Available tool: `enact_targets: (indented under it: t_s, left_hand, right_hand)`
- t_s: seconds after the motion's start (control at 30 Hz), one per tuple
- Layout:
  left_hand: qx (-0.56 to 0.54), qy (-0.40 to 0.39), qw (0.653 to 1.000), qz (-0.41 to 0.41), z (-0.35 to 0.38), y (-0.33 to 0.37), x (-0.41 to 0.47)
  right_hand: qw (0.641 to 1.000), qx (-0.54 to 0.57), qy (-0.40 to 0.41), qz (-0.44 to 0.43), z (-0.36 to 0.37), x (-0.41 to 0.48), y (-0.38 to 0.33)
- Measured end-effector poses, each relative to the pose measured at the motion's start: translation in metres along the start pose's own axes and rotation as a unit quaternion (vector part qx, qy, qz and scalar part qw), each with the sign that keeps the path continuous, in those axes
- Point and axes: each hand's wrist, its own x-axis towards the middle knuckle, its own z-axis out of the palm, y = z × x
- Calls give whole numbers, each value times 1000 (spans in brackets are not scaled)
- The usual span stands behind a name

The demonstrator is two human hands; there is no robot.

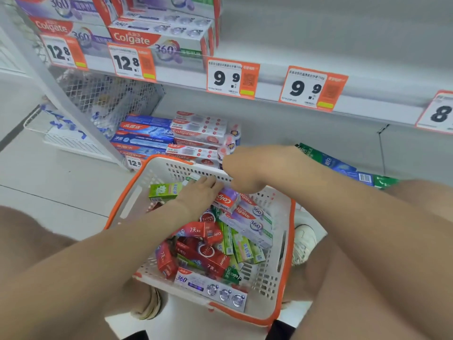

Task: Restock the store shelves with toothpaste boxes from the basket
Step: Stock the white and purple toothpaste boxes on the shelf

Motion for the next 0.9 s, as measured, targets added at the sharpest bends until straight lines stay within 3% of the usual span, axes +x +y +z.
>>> enact_targets:
  t_s: [0.2, 0.3, 0.47, 0.57, 0.63, 0.7, 0.8, 0.83, 0.9]
  left_hand:
    - [-84, 3, 995, 49, 16, -2, -1]
    - [-183, 3, 982, 54, 10, -14, -10]
    - [-414, 34, 909, 26, -42, -14, -37]
    - [-534, -2, 844, 45, -73, -12, -59]
    - [-572, -13, 819, 55, -81, -11, -76]
    - [-554, 15, 831, 31, -76, -6, -88]
    - [-414, 87, 905, -41, -53, 8, -98]
    - [-385, 80, 918, -50, -42, 11, -100]
    - [-363, -17, 931, -33, -19, 17, -102]
  right_hand:
    - [999, -7, -26, 31, 5, -6, 2]
    - [999, -11, -24, 47, 10, -7, 6]
    - [999, 26, 9, 19, 20, -11, 15]
    - [995, 52, 77, -28, 23, -12, 11]
    - [993, 65, 93, -39, 24, -16, 8]
    - [995, 60, 64, -44, 27, -22, 5]
    - [998, 43, 24, -26, 38, -26, 1]
    - [999, 42, 21, -15, 40, -28, 0]
    - [999, 34, 17, 8, 42, -30, 0]
